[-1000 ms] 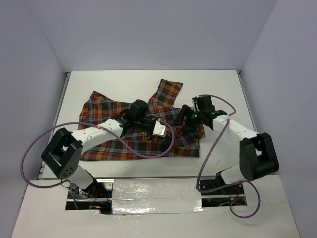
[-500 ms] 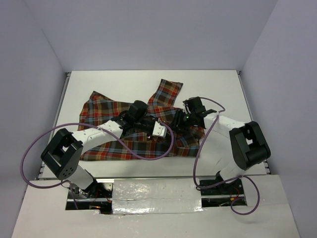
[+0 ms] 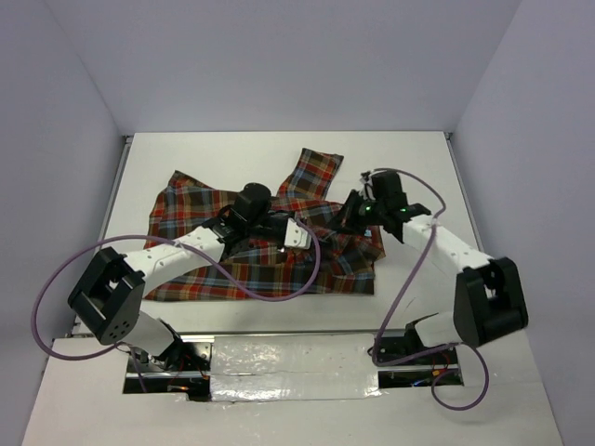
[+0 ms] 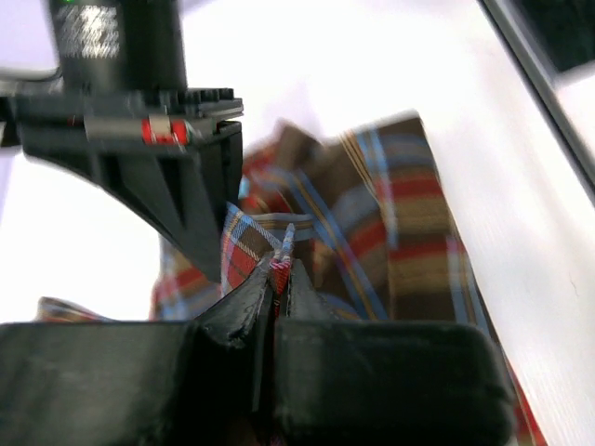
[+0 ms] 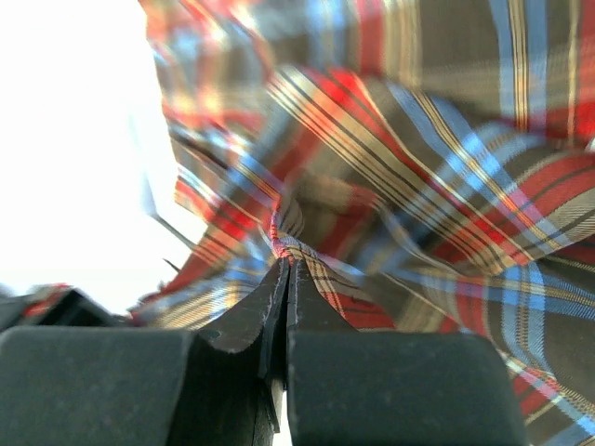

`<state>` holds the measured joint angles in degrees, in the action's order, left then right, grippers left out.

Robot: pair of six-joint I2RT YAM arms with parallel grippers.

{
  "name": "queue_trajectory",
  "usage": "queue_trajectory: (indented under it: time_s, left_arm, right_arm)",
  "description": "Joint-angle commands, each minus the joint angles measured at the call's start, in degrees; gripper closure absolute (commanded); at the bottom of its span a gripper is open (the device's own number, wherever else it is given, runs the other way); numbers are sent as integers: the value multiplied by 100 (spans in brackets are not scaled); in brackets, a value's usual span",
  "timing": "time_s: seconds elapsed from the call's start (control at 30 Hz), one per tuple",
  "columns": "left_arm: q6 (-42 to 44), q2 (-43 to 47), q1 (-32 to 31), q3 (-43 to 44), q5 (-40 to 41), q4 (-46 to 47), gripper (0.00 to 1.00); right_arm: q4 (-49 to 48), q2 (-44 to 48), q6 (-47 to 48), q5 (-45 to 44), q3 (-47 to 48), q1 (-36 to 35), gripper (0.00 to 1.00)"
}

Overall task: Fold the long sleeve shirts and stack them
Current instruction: Fold the shirt

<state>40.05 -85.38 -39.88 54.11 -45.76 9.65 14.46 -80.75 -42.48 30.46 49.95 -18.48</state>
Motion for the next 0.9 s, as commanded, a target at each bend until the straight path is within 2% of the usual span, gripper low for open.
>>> queue_trajectory:
  time_s: [0.0,0.03,0.07,0.13,0.17,0.2,0.23,0.37,0.47,0.63,0.87]
  left_arm:
    - [-690,285,24,109,-241,1247,99]
    - [-744,277,24,65,-302,1476,96]
    - [-762,259,7,39,-302,1783,88]
    - [-780,154,-11,47,-189,1926,86]
    - [-780,110,-20,56,-136,1970,88]
    - [-815,49,-20,39,-92,2127,96]
    - [-806,31,-20,-48,-56,2224,100]
    - [-1025,13,-46,-295,-74,2918,100]
    - [-1270,-145,-82,-243,136,3525,100]
    - [-1378,-646,-73,188,910,3965,100]
    - [-1377,-840,138,170,1332,4036,100]
  right_arm:
    - [-390,726,-436,49,111,362,100]
    - [-461,980,-471,-30,137,380,100]
    - [-470,1104,-489,-214,172,389,100]
    - [-496,1498,-568,-373,155,380,100]
    - [-558,1666,-621,-443,68,380,100]
    - [-593,1981,-717,-644,-107,389,100]
    - [-576,2097,-744,-725,-230,380,100]
    - [-41,2563,-683,-1155,-407,363,100]
    - [-40,2977,-674,-1375,-304,380,100]
    - [189,1933,10,-1307,943,398,100]
    - [127,939,283,-1428,1569,626,100]
